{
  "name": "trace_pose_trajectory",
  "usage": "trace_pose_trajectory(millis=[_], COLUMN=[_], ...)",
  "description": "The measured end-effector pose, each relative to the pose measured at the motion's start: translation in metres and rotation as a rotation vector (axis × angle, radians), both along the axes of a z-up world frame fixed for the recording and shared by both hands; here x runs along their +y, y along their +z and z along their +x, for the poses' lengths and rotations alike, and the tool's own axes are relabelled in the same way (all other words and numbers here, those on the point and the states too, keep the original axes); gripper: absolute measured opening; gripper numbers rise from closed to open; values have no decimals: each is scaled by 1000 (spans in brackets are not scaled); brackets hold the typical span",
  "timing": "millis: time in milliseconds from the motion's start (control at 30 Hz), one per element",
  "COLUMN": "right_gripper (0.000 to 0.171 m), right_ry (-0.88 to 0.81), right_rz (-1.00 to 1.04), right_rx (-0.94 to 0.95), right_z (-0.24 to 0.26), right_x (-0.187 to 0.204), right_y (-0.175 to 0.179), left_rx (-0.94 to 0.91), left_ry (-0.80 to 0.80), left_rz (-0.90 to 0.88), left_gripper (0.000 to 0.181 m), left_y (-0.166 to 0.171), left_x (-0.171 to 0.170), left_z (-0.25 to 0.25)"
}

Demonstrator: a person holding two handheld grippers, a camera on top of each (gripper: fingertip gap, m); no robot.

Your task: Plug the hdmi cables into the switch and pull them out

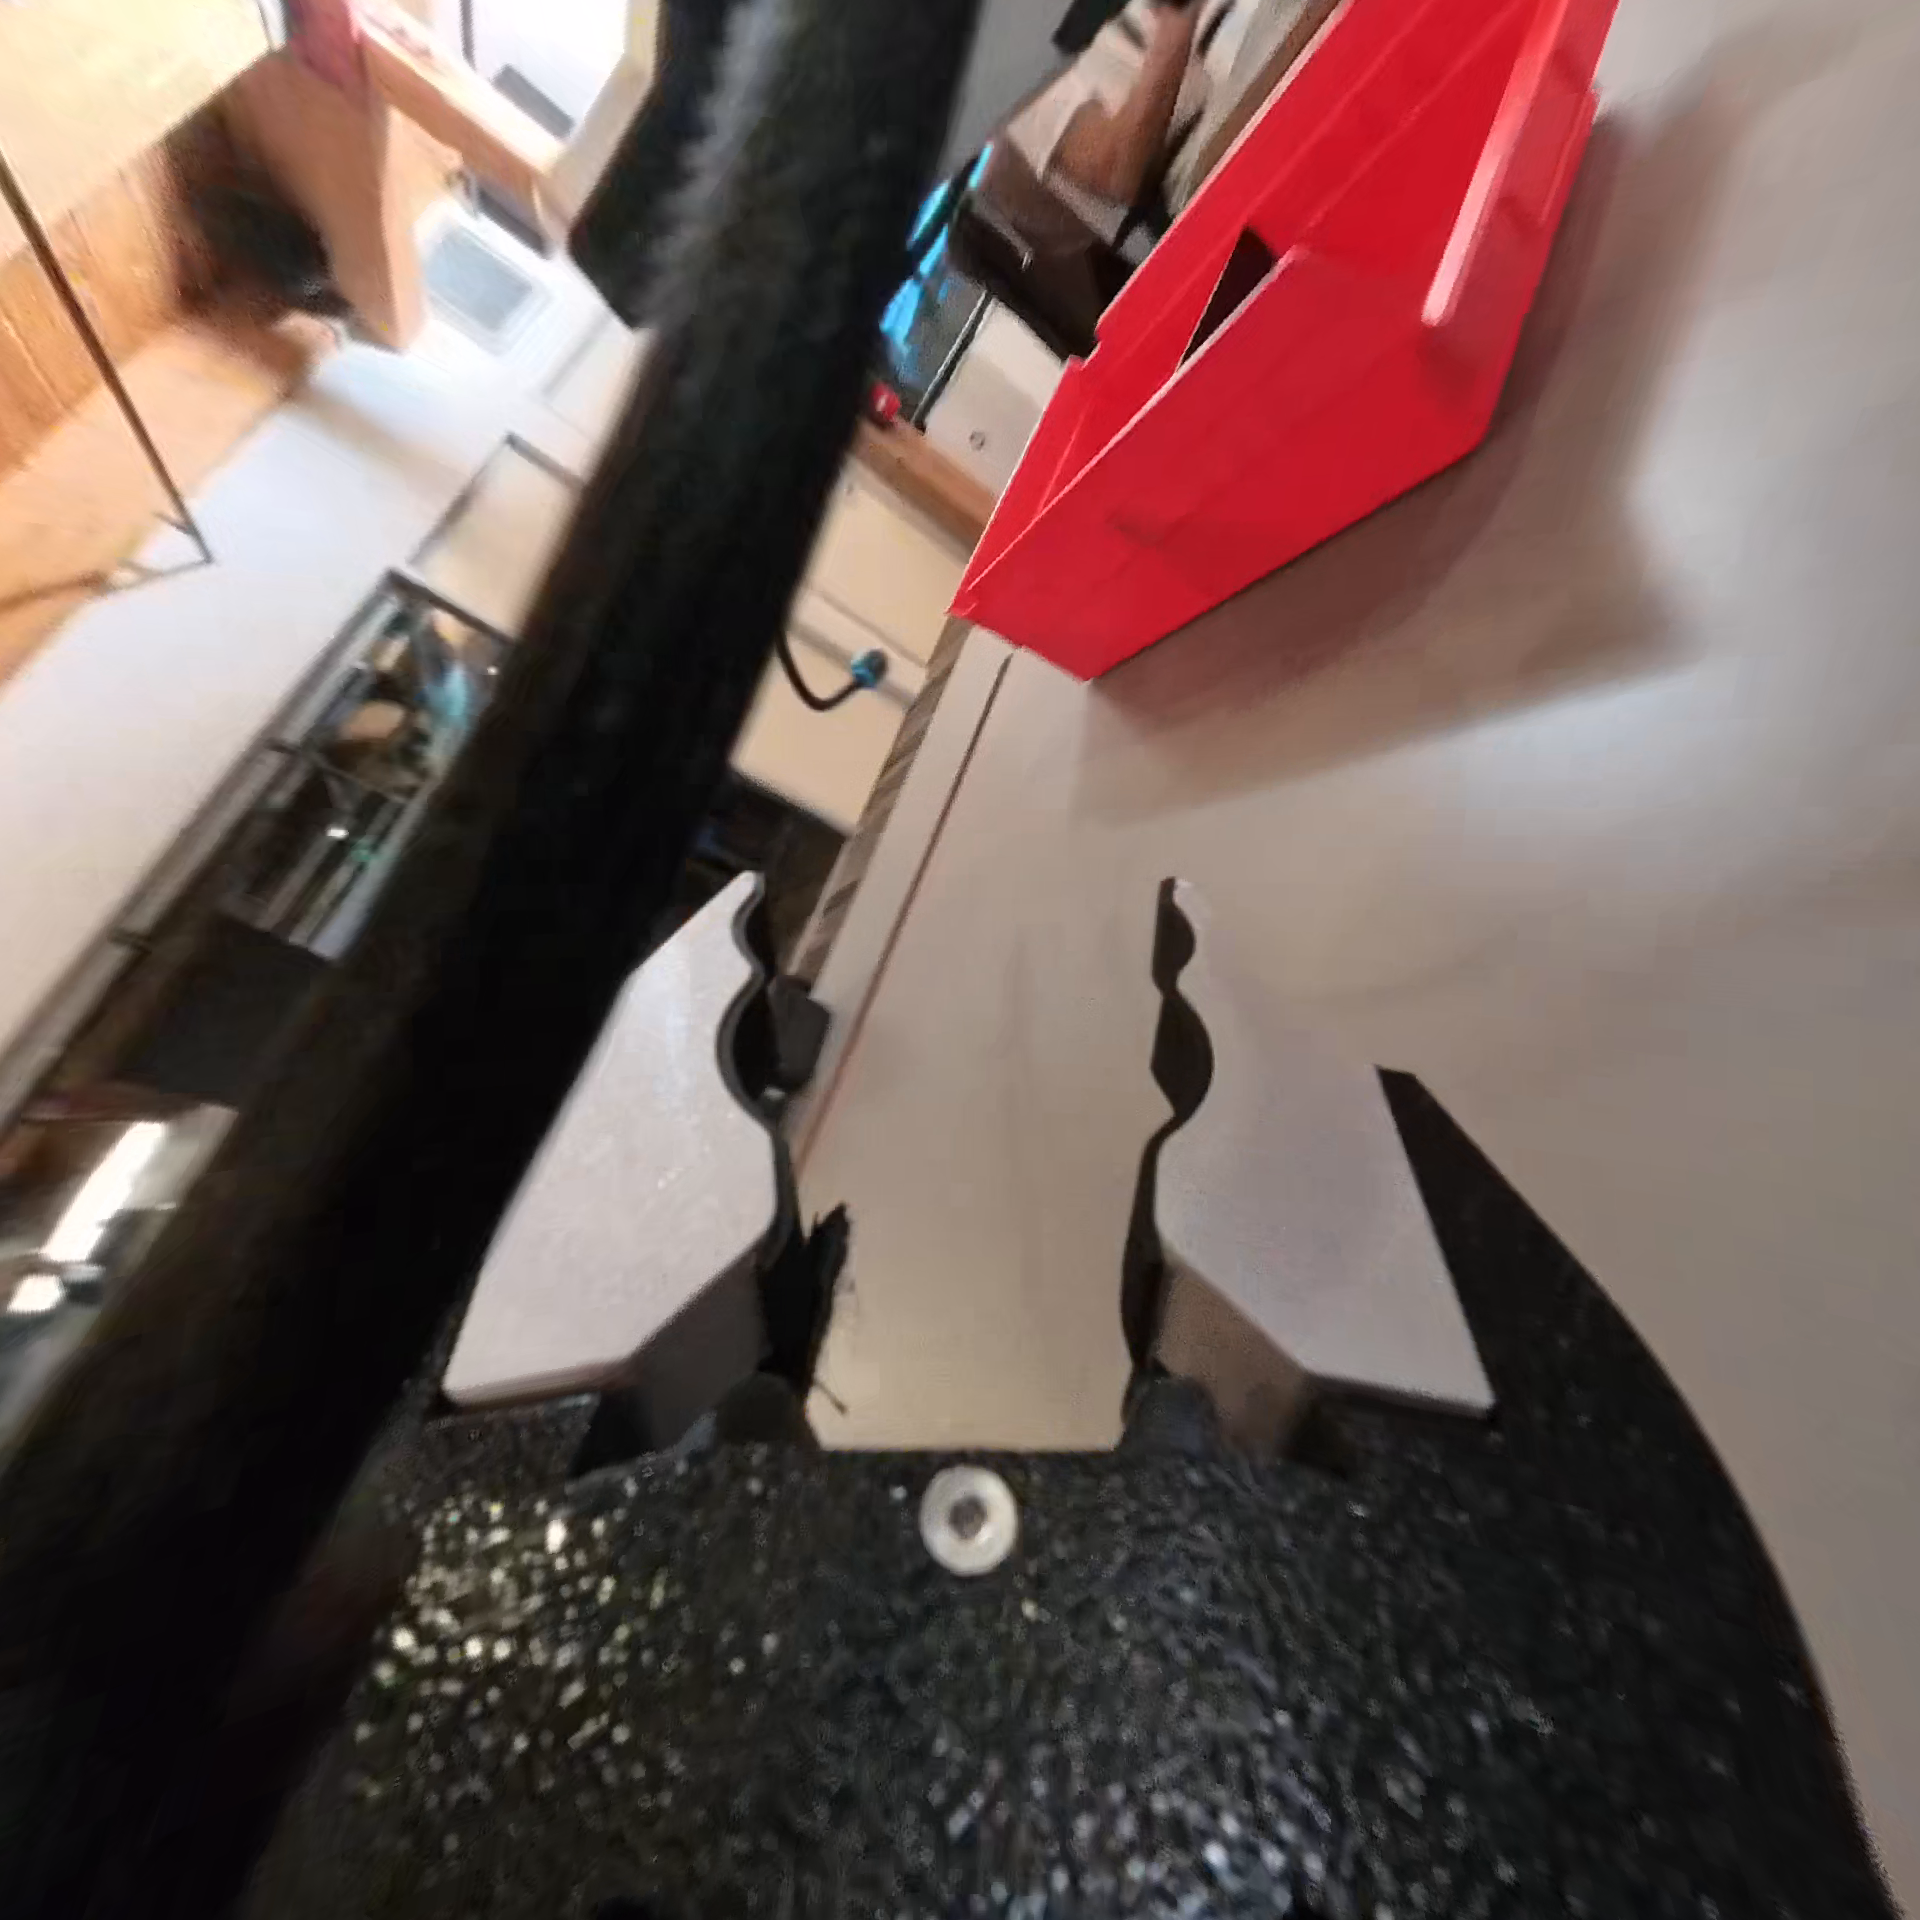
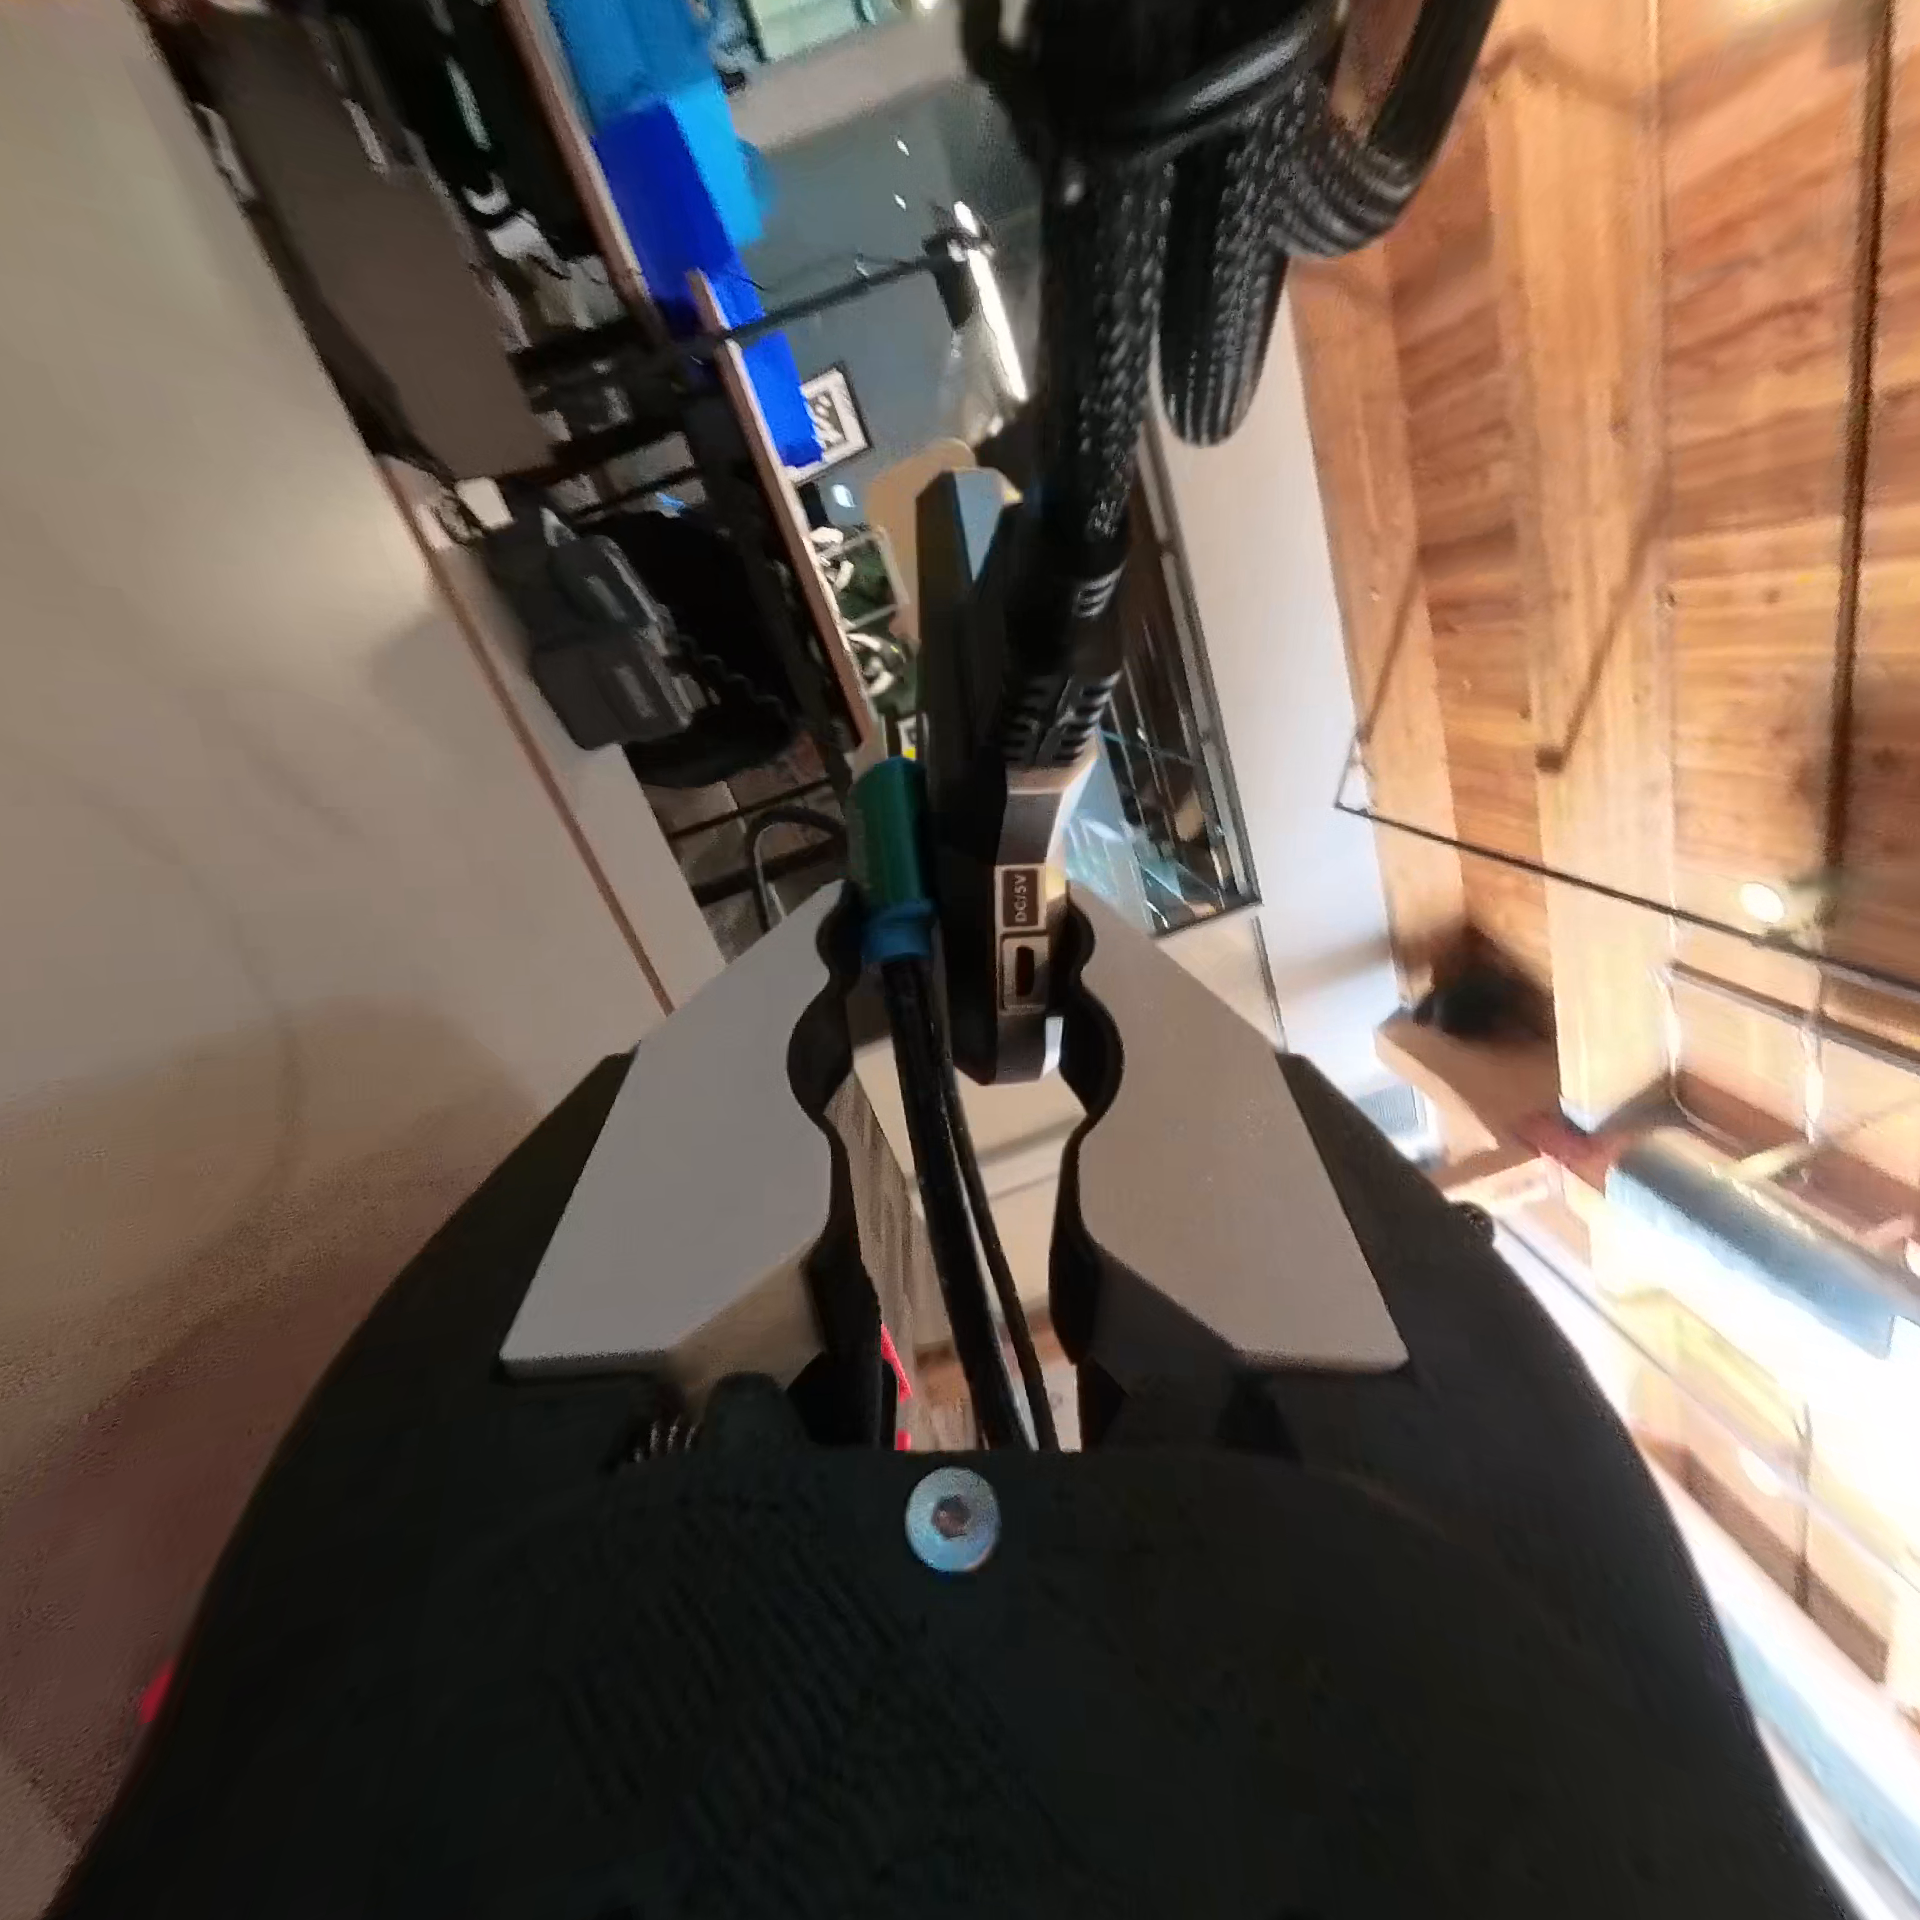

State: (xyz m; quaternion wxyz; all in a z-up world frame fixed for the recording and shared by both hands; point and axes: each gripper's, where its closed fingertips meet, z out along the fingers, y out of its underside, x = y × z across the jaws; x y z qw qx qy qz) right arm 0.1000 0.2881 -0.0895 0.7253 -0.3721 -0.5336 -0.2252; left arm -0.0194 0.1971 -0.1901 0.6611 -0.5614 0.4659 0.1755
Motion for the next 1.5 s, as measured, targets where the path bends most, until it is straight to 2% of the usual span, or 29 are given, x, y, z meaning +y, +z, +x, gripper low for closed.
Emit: trace_pose_trajectory(millis=[133,233,367,667,767,900,1200,1333,1500], right_gripper=[35,36,36,36,36,35,35,34,34], right_ry=[-88,-125,-127,19,104,155,132,121,148], right_rz=[-18,-65,-142,-634,-743,-769,-879,-942,-1019], right_rx=[91,119,58,-20,47,133,4,-29,-25], right_z=[34,54,71,100,109,128,153,147,130], right_x=[12,24,52,124,134,140,127,143,177], right_y=[17,25,37,36,49,85,145,125,56], left_rx=[-213,-299,-429,-744,-782,-789,-793,-761,-744], left_ry=[-95,-86,-51,-71,-71,-75,-86,-96,-91], left_rz=[-112,-141,-174,-299,-304,-307,-322,-324,-322], left_gripper=[69,67,67,71,71,70,70,70,70], left_y=[-7,-19,-27,-29,-29,-29,-31,-33,-34], left_x=[-1,8,20,28,28,28,26,25,24], left_z=[15,7,-13,-42,-46,-45,-41,-35,-35])
